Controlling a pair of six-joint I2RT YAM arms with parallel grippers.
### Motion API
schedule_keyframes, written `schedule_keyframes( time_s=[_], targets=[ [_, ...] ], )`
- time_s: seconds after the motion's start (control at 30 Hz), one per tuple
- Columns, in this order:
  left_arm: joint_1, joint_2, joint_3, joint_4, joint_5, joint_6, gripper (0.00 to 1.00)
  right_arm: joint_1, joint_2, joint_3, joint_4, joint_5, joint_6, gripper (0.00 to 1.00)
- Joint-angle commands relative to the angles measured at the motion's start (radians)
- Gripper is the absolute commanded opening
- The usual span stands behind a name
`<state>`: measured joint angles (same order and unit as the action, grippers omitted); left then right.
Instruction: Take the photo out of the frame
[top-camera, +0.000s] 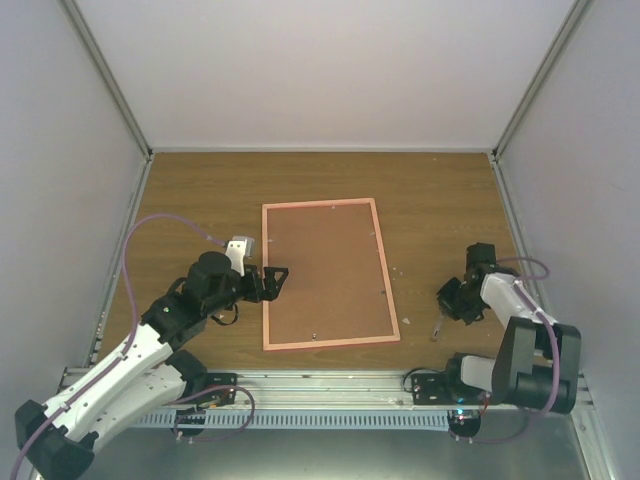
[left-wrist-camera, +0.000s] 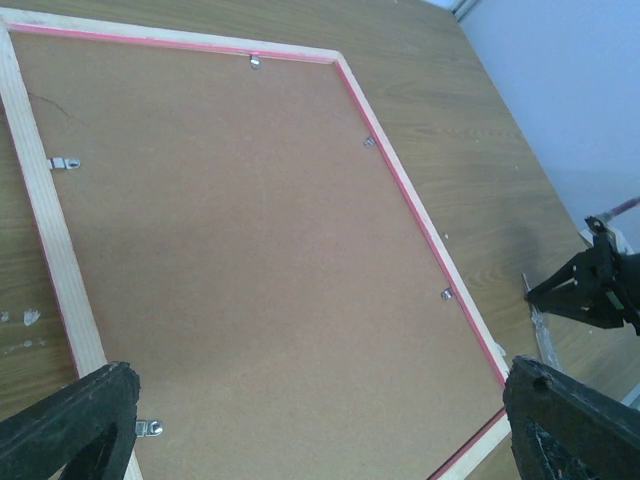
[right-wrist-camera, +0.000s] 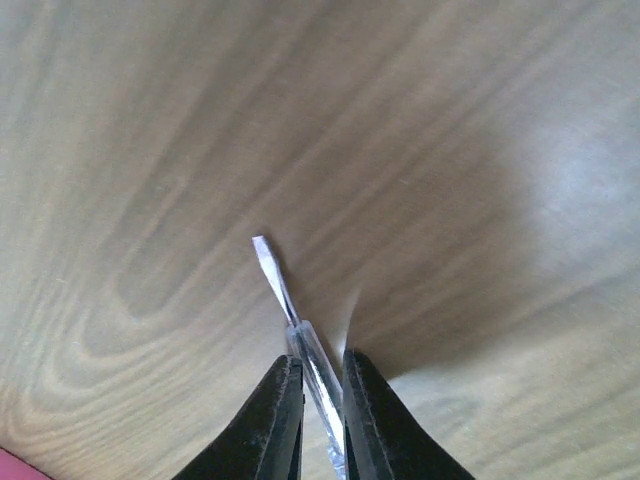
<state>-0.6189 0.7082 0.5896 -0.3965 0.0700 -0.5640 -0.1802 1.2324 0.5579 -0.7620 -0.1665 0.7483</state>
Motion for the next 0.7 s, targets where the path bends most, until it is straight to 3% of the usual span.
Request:
schedule_keyframes(
  time_s=[0.0,0.23,0.43,0.67],
  targets=[
    [0.005,-0.011,-0.007,0.045,-0.002,0.014,0.99,0.042,0.069,0.072,0.069,-0.005,-0.009,0.12],
    [0.005,-0.006,-0.005,0.048,0.006,0.005,0.99,0.099,0.209,0.195,0.088,0.056,-0.056,0.11],
    [0.007,0.005,-0.010,0.060,0.019,-0.004,0.99,0.136,0.194,0.183,0.014,0.075,-0.098,0.32],
    [0.007,0.021,-0.009,0.084,0.049,-0.014,0.99,0.236,0.109,0.143,-0.074,0.059,-0.075,0.42]
  ],
)
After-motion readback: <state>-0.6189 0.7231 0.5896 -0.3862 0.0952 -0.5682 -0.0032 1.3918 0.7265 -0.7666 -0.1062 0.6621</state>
